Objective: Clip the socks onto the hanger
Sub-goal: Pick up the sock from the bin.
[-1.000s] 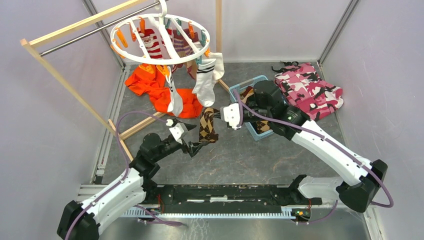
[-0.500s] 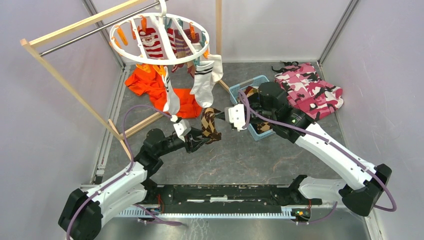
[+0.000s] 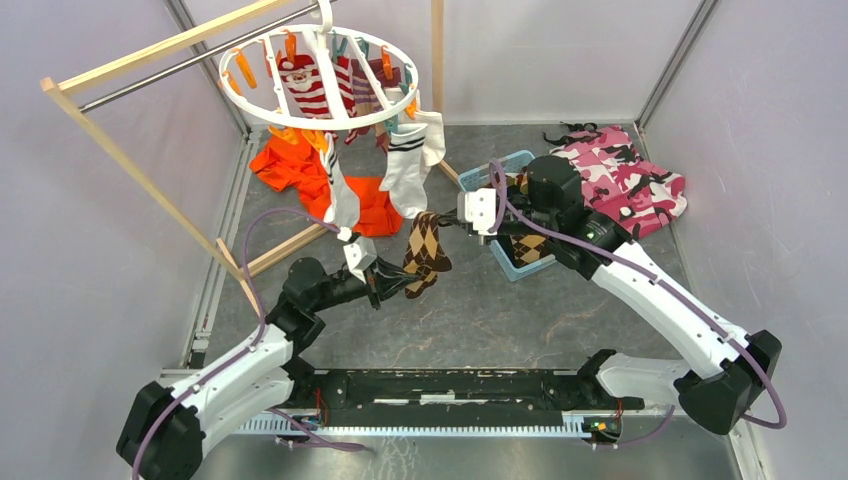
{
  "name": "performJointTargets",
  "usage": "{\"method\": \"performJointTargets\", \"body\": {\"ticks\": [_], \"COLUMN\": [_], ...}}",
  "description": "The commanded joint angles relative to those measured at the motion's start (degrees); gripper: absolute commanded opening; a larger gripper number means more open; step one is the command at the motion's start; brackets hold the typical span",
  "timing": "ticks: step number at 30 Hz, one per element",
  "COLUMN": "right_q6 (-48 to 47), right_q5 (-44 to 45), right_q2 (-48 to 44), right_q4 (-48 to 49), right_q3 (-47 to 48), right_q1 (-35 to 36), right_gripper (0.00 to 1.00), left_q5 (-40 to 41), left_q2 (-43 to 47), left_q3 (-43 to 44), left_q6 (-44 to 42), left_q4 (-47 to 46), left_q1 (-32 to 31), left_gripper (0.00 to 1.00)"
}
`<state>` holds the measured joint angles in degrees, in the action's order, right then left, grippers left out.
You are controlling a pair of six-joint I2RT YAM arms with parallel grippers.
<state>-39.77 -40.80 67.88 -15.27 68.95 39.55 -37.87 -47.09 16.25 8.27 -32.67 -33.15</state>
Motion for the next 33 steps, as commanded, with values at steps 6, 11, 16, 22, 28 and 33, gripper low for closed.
{"method": "performJointTargets", "body": {"ticks": [6, 11, 16, 22, 28, 33], "right_q6": [-1.0, -0.3, 0.4, -5.1, -18.4, -29.3], "right_q5": [-0.4, 2.0, 1.5, -0.2, -11.2, -14.5], "right_q2": [0.8, 3.5, 4.5, 1.9, -3.8, -6.0], "right_q4": [0.6, 0.4, 0.4, -0.2, -2.5, -6.3], "right_q3": [-4.6, -4.0, -2.2, -3.2, -8.9, -13.0], "right_q1": [-1.2, -1.7, -5.0, -7.8, -7.6, -3.9], "right_gripper": [0.12, 0.23, 0.41, 0.56, 0.63, 0.67], "left_q5": [1.8, -5.9, -12.7, -14.8, -9.2, -3.5], "left_q2": [5.1, -0.2, -3.6, 0.1, 7.4, 6.8], "left_q3": [10.4, 18.0, 18.3, 11.9, 7.3, 2.8], "left_q6": [15.3, 21.4, 34.6, 50.8, 63.7, 78.8], "left_q4": [18.4, 30.4, 32.9, 27.5, 27.2, 16.9], "left_q1": [2.0, 4.0, 6.7, 7.5, 8.3, 9.6], "left_gripper": [0.02, 0.02, 0.02, 0.02, 0.02, 0.02]}}
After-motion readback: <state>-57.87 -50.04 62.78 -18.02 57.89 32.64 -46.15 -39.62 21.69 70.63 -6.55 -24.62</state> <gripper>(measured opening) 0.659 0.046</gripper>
